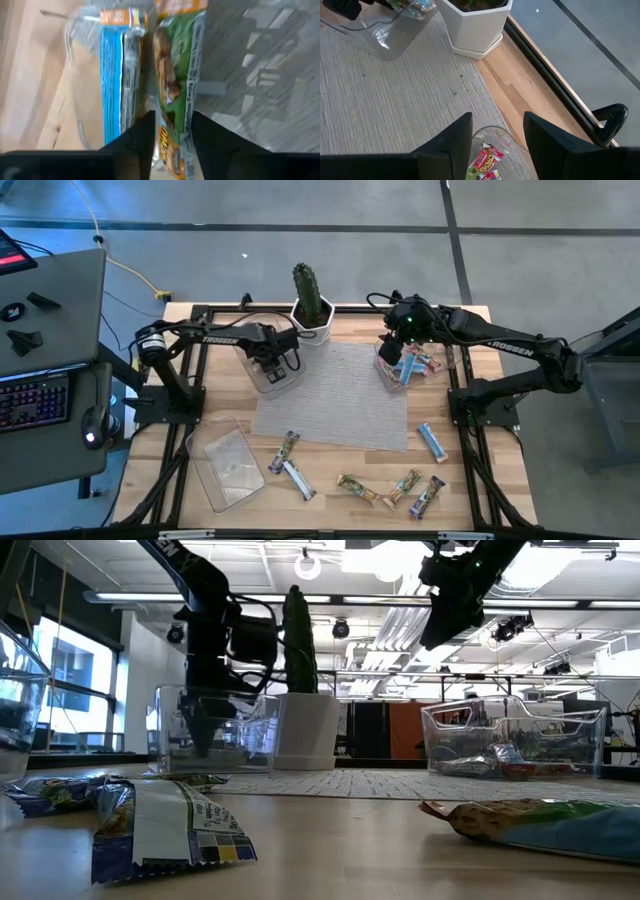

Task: Pick and place Granola Bars by type
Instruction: Put the yellow granola bar into the top left transparent bin

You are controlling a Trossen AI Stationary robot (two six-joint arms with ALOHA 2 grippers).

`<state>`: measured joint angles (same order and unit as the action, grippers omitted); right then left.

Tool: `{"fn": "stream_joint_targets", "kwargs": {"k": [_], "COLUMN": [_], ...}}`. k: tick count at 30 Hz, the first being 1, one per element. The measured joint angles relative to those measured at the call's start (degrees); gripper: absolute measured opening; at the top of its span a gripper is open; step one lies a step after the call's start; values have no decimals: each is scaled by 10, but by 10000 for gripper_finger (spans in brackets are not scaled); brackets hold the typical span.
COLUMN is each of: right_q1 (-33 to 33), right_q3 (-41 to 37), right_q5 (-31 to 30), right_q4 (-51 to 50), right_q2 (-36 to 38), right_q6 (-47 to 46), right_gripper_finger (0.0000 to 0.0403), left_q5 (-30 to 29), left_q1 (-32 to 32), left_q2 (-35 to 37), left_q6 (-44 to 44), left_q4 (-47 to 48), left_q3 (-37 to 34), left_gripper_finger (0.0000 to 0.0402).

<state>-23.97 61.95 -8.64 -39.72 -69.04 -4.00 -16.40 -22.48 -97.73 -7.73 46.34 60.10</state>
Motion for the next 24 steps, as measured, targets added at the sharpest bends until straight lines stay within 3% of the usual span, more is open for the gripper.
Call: {"fn": "stream_joint_targets", "kwargs": {"k": [3,7,13,19,24], "right_q1": [0,0,0,-4,18], "right_q3": [0,0,0,0,0], "right_q5": [0,0,0,-1,96], "right_q4": [0,1,1,22,-12], "right_q2": [0,0,0,0,-2], "right_q6": [0,0,0,67,-10], "right_gripper_finger": [161,161,161,161,161], "left_q5": [21,75,125,130,95], "left_q1": [0,2,17,64,117], "left_q2": [0,5,5,5,5], "left_q6": [0,18,29,30,30], "left_q4": [18,110,267,305,305], "left_q3": [10,64,207,329,360], "left_gripper_finger": [152,166,168,168,168]}}
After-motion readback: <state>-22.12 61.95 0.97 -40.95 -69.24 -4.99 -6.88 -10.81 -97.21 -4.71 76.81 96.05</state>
